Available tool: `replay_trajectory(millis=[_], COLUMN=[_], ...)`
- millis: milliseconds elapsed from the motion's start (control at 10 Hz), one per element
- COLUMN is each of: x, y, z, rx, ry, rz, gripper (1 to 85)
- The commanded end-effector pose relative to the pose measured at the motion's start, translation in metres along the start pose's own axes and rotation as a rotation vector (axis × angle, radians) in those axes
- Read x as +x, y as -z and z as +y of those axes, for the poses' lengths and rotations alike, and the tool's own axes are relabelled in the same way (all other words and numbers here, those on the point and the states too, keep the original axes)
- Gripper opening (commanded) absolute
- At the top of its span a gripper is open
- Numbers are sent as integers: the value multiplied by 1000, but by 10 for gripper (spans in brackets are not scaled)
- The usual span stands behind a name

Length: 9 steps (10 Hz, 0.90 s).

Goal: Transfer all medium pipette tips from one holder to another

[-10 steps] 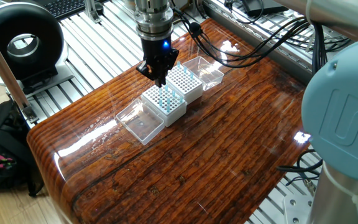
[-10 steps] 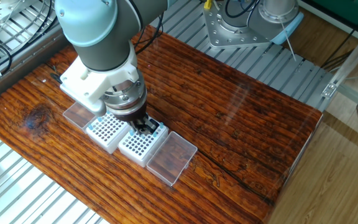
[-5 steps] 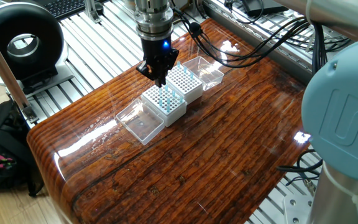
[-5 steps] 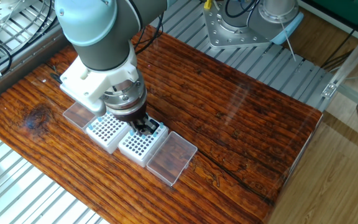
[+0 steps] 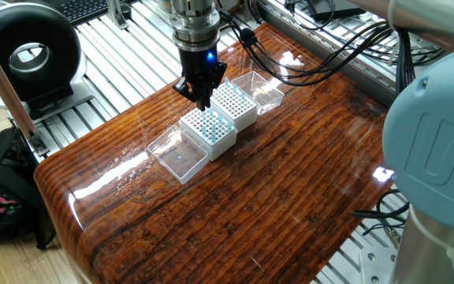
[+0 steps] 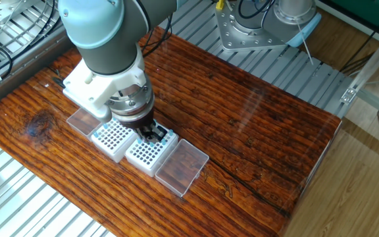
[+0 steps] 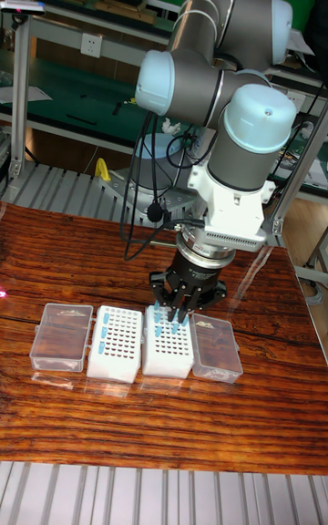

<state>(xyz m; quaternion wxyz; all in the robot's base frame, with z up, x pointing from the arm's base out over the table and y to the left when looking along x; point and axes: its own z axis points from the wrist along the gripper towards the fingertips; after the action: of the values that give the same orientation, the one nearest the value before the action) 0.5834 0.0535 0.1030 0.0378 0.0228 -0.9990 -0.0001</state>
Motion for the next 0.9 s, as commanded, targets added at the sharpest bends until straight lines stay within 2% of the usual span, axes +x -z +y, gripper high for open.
replay_trajectory(millis=[0, 200, 400, 600, 800], x=[-10, -25, -26, -15, 0], y=[4, 6, -13, -18, -16], z=[-21, -65, -90, -122, -136], rx=[3, 86, 69, 103, 95], ry=[36, 99, 143, 171, 178], rz=[-13, -58, -81, -73, -55], gripper=[217, 217, 243, 287, 347])
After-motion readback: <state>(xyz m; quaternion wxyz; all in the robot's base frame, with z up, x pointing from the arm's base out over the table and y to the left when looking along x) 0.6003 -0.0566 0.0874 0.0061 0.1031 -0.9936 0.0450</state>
